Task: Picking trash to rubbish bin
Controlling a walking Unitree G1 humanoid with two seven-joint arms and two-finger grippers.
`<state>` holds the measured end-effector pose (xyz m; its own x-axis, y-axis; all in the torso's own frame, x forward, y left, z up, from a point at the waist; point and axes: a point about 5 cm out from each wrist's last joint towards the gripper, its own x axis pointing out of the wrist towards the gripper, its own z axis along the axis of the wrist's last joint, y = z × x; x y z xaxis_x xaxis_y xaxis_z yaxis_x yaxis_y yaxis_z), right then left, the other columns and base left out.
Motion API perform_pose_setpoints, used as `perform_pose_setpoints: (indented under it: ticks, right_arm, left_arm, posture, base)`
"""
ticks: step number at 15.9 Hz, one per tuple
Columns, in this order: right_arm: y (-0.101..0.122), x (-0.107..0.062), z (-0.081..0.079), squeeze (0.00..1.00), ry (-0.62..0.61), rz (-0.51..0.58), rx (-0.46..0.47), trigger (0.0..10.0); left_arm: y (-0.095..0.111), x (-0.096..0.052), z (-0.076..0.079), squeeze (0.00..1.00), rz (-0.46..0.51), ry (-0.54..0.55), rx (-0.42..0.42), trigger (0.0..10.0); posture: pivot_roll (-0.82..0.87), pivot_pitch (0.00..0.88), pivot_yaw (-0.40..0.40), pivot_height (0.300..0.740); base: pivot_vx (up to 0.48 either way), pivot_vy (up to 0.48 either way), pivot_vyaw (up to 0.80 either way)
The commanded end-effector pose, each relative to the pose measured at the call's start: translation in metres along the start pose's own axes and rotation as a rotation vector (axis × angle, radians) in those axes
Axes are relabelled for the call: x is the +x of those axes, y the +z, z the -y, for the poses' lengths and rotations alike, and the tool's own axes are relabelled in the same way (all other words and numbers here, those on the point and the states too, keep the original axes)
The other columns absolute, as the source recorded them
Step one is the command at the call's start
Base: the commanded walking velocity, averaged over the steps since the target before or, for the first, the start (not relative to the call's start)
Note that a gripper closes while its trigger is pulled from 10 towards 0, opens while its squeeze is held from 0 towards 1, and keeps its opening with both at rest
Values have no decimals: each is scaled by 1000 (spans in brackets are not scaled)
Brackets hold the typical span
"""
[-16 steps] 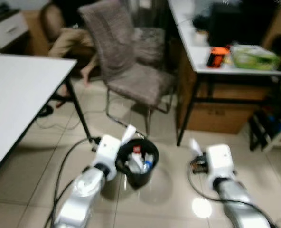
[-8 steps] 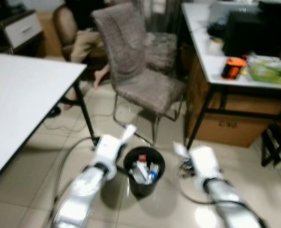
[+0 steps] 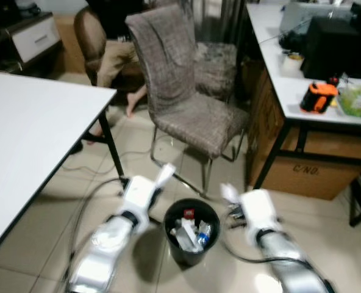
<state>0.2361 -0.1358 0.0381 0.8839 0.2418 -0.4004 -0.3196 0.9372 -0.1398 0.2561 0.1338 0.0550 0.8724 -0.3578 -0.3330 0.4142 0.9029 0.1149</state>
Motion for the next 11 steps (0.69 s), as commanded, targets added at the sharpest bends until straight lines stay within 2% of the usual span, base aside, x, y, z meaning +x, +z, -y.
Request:
perform_pose_setpoints:
  ticks: [1, 8, 11]
  right_arm:
    - [-7, -3, 12, 0, -43, -22, -10, 10000]
    - [-19, -5, 9, 0, -30, -42, -13, 10000]
    - [-33, -2, 6, 0, 7, -102, 6, 10000]
  left_arm:
    - [7, 5, 9, 0, 24, -34, 9, 10000]
    - [4, 7, 12, 0, 19, -52, 11, 10000]
    - [1, 5, 13, 0, 12, -57, 15, 10000]
  posture:
    - [-70, 28, 19, 740]
    - [-83, 20, 20, 740]
    - [-83, 20, 21, 740]
  base:
    - [349, 0, 0]
    - [354, 0, 0]
    - [355, 0, 0]
